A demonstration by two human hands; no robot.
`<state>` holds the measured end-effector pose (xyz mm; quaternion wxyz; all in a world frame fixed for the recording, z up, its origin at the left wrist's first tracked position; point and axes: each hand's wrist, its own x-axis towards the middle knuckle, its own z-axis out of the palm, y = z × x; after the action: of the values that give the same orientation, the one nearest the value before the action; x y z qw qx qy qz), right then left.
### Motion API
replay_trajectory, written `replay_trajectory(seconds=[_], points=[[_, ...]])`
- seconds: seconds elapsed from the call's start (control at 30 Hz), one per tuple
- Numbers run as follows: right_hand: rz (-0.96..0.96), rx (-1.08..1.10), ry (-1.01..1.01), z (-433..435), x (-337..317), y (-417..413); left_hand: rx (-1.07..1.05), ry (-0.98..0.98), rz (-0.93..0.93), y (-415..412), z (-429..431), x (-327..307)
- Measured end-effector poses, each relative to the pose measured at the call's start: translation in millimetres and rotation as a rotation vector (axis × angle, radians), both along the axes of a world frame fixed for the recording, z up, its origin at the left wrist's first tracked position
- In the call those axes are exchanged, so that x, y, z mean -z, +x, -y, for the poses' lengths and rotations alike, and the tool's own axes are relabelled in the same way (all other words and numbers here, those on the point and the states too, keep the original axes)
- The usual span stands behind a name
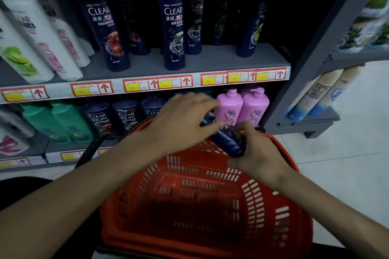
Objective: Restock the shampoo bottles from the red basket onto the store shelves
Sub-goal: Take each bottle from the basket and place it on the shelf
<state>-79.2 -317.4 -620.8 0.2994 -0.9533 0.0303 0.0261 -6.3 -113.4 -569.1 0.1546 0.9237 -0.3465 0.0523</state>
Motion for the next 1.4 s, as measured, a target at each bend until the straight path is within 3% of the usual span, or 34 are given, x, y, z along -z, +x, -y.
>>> replay_trajectory(seconds=[0.1, 0.23, 0.37, 0.5, 0.9, 1.2, 1.4], points=[[-0.128, 0.134, 0.286, 6.8, -11.5, 7.4, -0.122, -0.293, -0.084, 9.1, -6.8, -5.4], [-0.271, 0.239, 0.787, 9.0, -19.7, 7.5, -0.258, -0.600, -0.343, 10.4, -4.7, -10.6], [-0.388, 0.273, 1.189, 7.4, -27.6, 4.4, -0.269, -0.731, -0.483, 7.3, 2.8, -4.6], [-0.373, 0.260, 1.370, 7.4, -35.2, 4.4, -0.281, -0.741, -0.528, -0.2, 9.8, 3.7], [-0.153, 0.309, 1.304, -3.9, -40.6, 14.8, -0.211, -0.494, -0.566, -3.6, 29.2, -14.2], [0.001, 0.318, 1.125, -12.1, -57.0, 31.1, -0.296, -0.681, -0.764, 6.8, 62.7, -51.4], [0.159, 0.262, 0.878, -5.9, -64.7, 49.2, -0.340, -0.740, -0.736, 23.3, 76.5, -56.1]])
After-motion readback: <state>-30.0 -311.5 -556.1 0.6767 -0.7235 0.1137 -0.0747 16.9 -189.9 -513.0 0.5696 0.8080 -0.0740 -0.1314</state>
